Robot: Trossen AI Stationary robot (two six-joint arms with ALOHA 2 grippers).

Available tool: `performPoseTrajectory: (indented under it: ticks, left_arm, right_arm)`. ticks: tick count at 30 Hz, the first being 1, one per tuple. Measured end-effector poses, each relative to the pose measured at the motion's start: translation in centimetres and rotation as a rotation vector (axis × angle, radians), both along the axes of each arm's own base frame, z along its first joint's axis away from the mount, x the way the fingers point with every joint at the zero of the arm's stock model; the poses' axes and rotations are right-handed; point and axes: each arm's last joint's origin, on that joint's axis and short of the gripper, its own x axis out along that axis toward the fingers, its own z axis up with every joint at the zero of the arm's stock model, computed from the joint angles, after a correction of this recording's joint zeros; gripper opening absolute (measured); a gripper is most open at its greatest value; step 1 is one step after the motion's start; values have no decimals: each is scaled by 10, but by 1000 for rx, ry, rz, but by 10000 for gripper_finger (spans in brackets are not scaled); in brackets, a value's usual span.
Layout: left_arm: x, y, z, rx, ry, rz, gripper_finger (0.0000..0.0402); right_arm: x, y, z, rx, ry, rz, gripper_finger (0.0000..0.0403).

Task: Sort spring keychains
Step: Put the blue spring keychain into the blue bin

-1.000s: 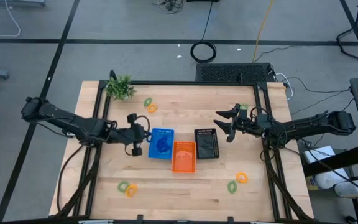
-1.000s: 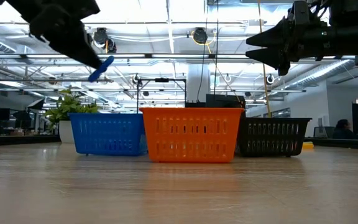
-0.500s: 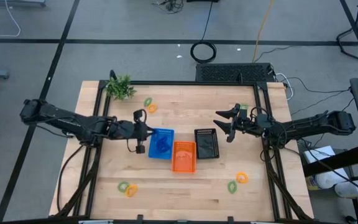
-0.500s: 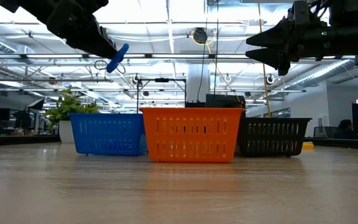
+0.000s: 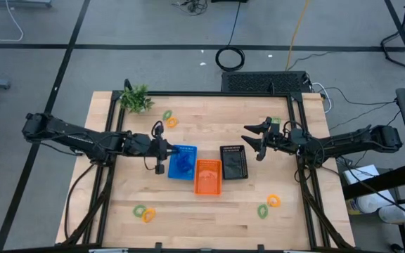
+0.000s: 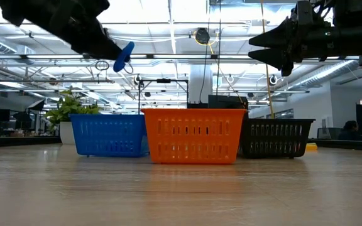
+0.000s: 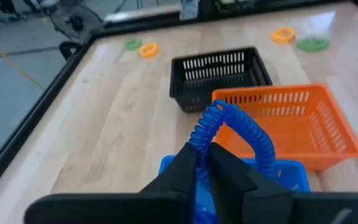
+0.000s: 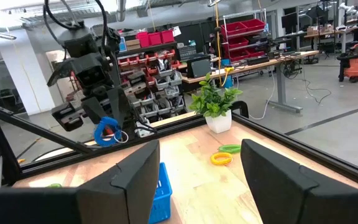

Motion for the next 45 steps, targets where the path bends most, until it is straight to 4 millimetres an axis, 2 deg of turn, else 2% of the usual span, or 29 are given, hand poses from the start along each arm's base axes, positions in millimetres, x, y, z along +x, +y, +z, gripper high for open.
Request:
performPoseTrajectory:
  ticks: [9, 15, 21, 30, 45]
  left_arm:
    - [-10, 7, -30, -42, -77, 42, 35]
    - [-10, 9, -33, -82, -85, 44, 35]
    - [5, 7, -43, -103, -54, 25, 35]
    - [25, 5, -70, -85, 85, 33, 35]
    - [29, 5, -73, -86, 95, 37, 35]
  right_arm:
    - [0, 0, 0, 0, 0, 0, 212]
    - [0, 0, 0, 0, 0, 0, 212]
    - [0, 0, 0, 0, -1, -4, 212]
    - [0, 0, 0, 0, -1, -5, 212]
    - [0, 0, -1, -6, 8, -6, 212]
